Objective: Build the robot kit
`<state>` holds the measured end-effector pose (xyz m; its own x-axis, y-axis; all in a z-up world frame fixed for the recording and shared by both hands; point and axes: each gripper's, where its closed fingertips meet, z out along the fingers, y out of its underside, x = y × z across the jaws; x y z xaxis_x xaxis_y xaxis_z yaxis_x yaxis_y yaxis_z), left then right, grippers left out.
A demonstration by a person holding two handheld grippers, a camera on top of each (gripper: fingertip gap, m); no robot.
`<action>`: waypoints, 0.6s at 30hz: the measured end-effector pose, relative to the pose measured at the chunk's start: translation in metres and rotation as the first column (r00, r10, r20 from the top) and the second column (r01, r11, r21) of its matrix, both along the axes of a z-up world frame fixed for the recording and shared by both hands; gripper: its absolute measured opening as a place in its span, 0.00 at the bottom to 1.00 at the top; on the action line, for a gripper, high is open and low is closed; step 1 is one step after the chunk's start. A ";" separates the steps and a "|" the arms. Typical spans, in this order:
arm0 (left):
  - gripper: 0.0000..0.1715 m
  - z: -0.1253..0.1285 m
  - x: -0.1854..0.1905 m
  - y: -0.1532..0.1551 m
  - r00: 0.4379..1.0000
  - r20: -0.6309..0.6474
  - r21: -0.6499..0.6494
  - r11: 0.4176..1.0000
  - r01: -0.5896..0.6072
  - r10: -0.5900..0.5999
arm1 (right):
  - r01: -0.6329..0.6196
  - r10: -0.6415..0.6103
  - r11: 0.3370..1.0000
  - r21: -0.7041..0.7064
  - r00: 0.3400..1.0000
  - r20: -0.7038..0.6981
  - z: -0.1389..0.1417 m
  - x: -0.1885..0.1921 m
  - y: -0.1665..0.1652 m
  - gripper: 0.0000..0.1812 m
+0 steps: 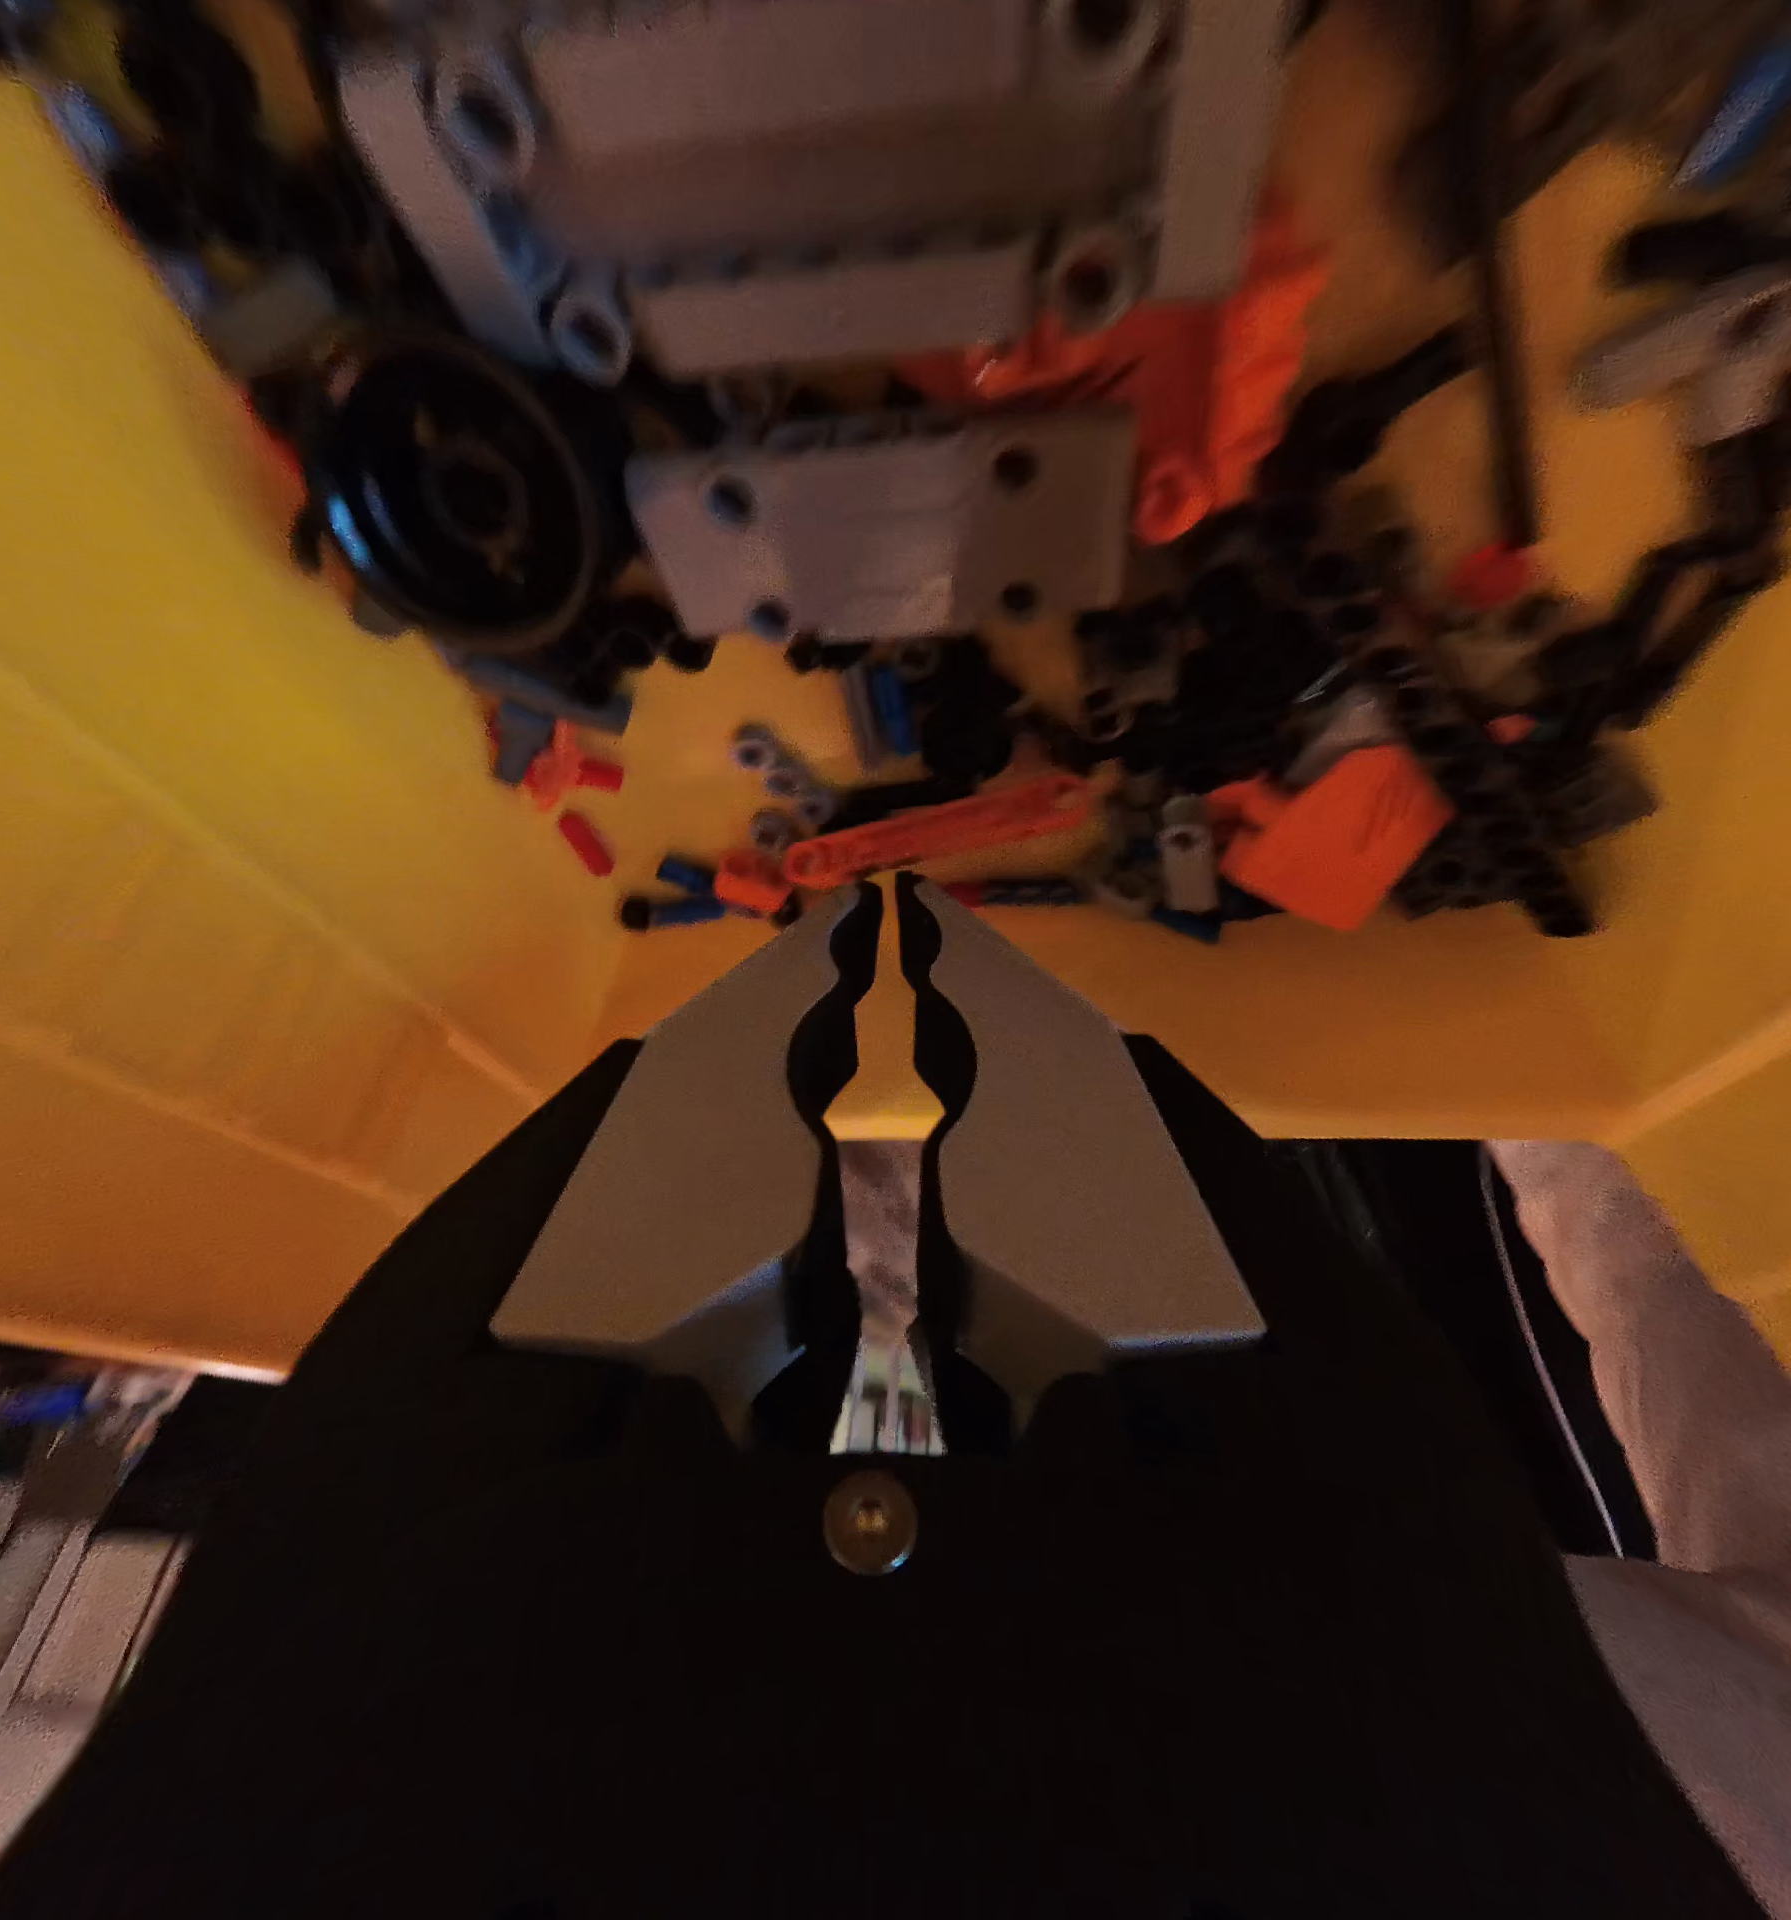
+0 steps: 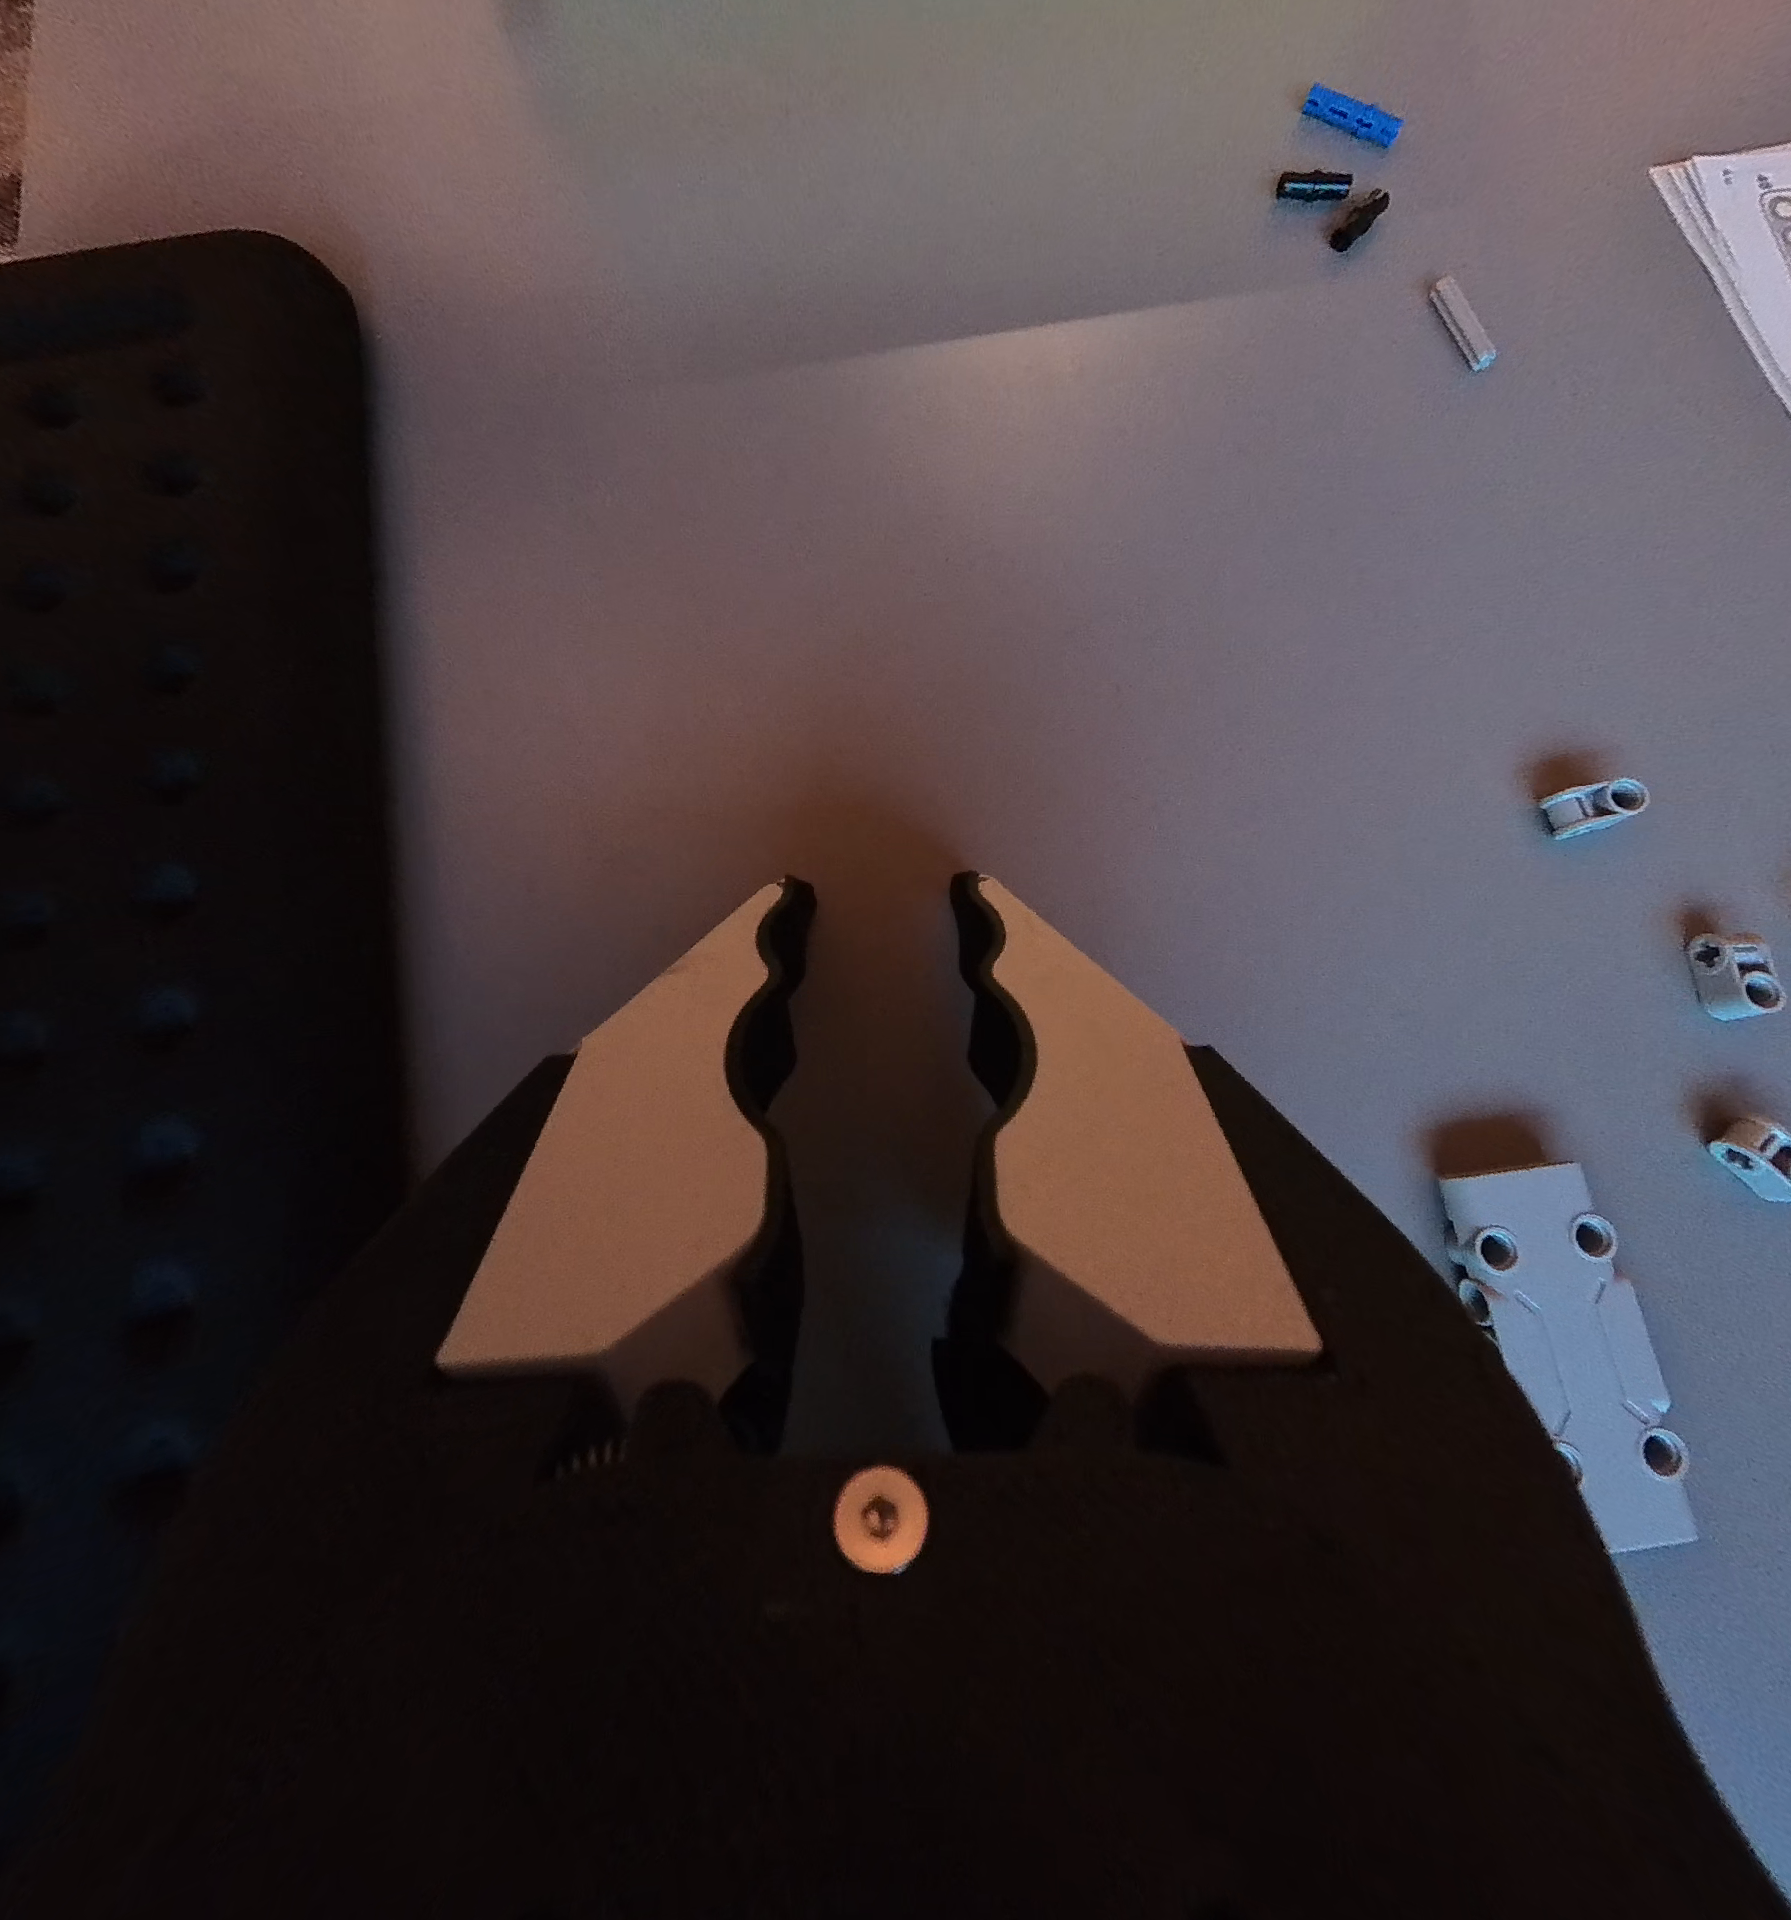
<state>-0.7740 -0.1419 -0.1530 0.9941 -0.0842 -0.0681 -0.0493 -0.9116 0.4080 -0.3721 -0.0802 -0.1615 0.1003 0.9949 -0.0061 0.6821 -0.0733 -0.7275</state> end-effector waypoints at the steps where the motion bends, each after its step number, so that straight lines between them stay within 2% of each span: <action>1: 0.01 -0.001 0.008 0.009 0.999 0.048 0.040 0.999 -0.003 0.001 | 0.000 0.000 1.000 0.001 1.000 0.000 0.000 0.000 0.000 0.17; 3: 0.02 0.000 0.014 0.020 0.996 0.086 0.084 0.996 0.020 -0.027 | 0.000 0.000 1.000 0.001 1.000 0.000 0.000 0.000 0.000 0.17; 6: 0.04 0.008 -0.008 0.018 0.998 -0.022 0.074 0.996 0.059 -0.057 | 0.001 -0.001 1.000 -0.001 1.000 -0.002 0.000 0.000 0.000 0.17; 11: 0.14 0.005 -0.011 -0.013 0.998 0.009 -0.069 0.995 -0.066 0.067 | 0.000 0.000 1.000 -0.002 1.000 -0.004 0.000 -0.001 0.000 0.17; 13: 0.15 0.001 -0.017 -0.014 0.998 -0.018 -0.071 0.995 -0.067 0.066 | 0.000 0.000 1.000 -0.002 1.000 -0.004 0.000 -0.001 0.000 0.17; 18: 0.12 -0.005 -0.007 -0.015 0.995 0.046 -0.090 0.992 -0.089 0.093 | 0.001 -0.001 1.000 -0.003 1.000 -0.005 0.000 -0.001 0.000 0.17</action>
<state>-0.7815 -0.1569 -0.1576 0.9999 0.0031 -0.0149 0.0099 -0.8741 0.4857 -0.3730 -0.0807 -0.1615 0.1009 0.9948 -0.0101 0.6783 -0.0762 -0.7309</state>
